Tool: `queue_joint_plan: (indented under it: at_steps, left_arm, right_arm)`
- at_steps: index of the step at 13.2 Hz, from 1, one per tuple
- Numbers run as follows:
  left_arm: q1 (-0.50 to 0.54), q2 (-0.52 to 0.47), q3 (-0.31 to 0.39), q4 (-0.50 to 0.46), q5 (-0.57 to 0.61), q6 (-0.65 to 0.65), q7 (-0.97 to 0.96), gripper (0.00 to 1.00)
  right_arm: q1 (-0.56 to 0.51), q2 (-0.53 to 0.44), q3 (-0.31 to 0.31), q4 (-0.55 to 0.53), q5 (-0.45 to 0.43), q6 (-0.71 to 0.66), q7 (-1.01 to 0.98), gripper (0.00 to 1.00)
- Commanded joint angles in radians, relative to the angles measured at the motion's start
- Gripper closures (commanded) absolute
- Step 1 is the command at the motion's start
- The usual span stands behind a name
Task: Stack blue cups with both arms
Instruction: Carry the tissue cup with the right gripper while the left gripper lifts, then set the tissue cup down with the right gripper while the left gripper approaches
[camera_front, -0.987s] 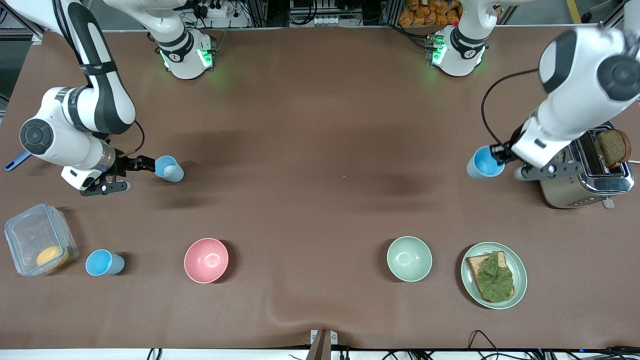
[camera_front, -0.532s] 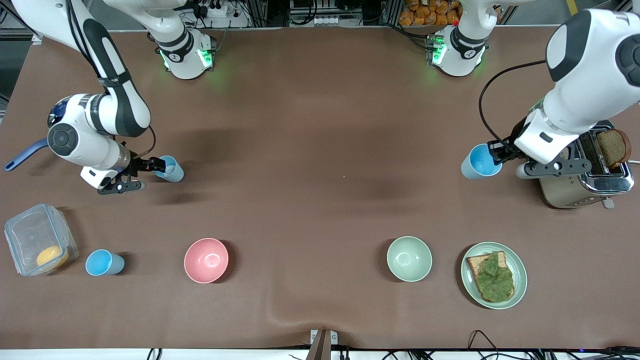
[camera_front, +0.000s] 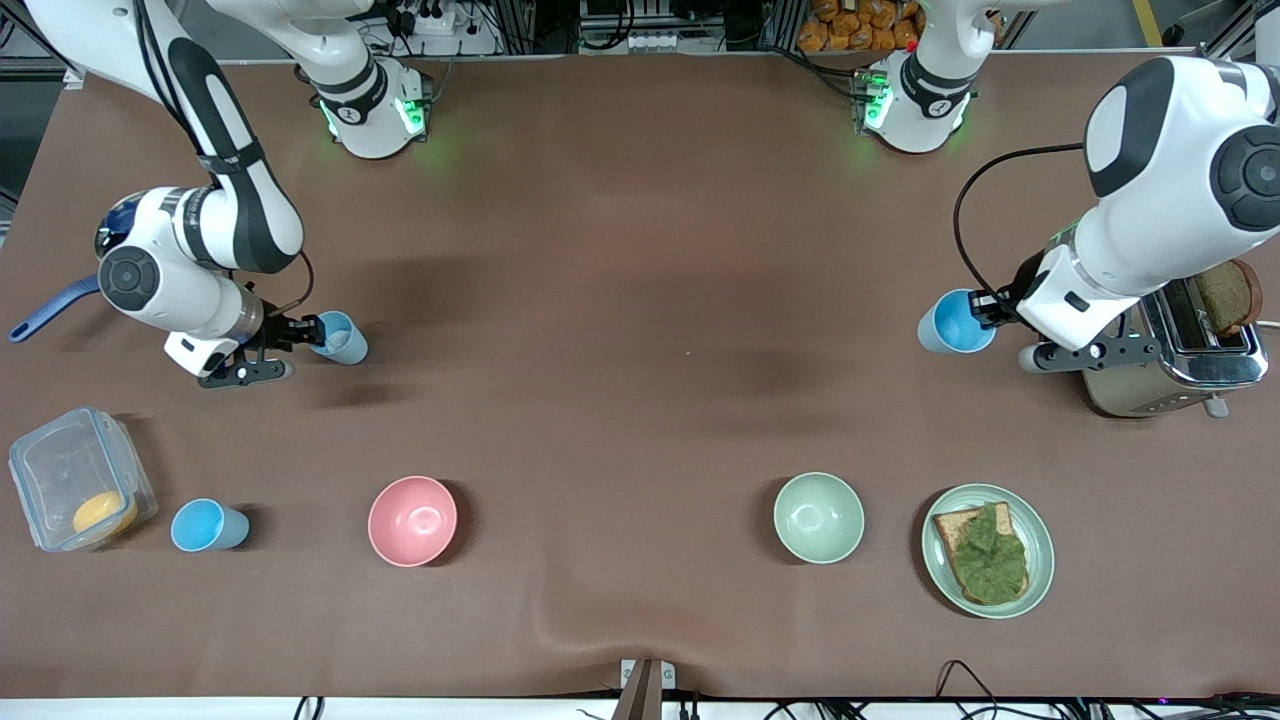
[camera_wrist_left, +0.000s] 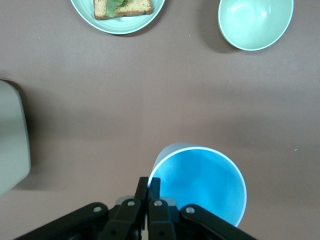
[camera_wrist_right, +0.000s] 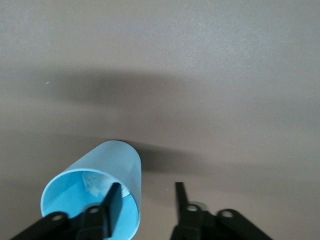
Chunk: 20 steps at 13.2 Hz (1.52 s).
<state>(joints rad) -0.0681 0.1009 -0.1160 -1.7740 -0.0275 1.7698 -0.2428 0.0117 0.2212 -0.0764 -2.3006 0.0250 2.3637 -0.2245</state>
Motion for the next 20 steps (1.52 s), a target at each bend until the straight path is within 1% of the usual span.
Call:
queue_joint_plan:
  at_steps: [1,3,5,7,8,10,13,14,17,20]
  left_arm:
    - [0.007,0.006,-0.008,0.025,-0.012,-0.015,-0.023,1.00]
    - [0.007,0.007,-0.007,0.025,-0.011,-0.024,-0.024,1.00]
    - [0.008,0.011,-0.008,0.031,-0.023,-0.015,-0.026,1.00]
    - [0.005,0.017,-0.008,0.036,-0.015,-0.010,-0.024,1.00]
    - [0.005,0.017,-0.008,0.038,-0.018,-0.007,-0.023,1.00]
    - [0.011,0.019,-0.008,0.036,-0.025,-0.007,-0.018,1.00]
    - [0.010,0.017,-0.008,0.061,-0.025,-0.019,-0.003,1.00]
    - [0.008,0.017,-0.008,0.071,-0.026,-0.019,0.003,1.00]
    - [-0.010,0.033,-0.011,0.094,-0.028,-0.018,-0.004,1.00]
    - [-0.010,0.049,-0.016,0.122,-0.035,-0.019,-0.007,1.00]
  right_arm:
    - [0.010,-0.008,0.009,-0.002,0.041,-0.012,0.002,1.00]
    - [0.040,-0.011,0.009,0.047,0.082,-0.064,0.004,1.00]
    - [0.094,-0.014,0.009,0.120,0.095,-0.144,0.057,1.00]
    - [0.164,-0.020,0.009,0.165,0.096,-0.179,0.126,1.00]
    - [0.206,-0.023,0.013,0.185,0.113,-0.204,0.172,1.00]
    - [0.325,-0.022,0.017,0.230,0.150,-0.224,0.313,1.00]
    - [0.509,-0.011,0.017,0.273,0.161,-0.205,0.579,1.00]
    - [0.575,-0.002,0.015,0.277,0.183,-0.178,0.667,1.00]
    - [0.729,0.079,0.015,0.309,0.196,-0.059,0.879,1.00]
    - [0.826,0.174,0.015,0.358,0.196,0.040,1.017,1.00]
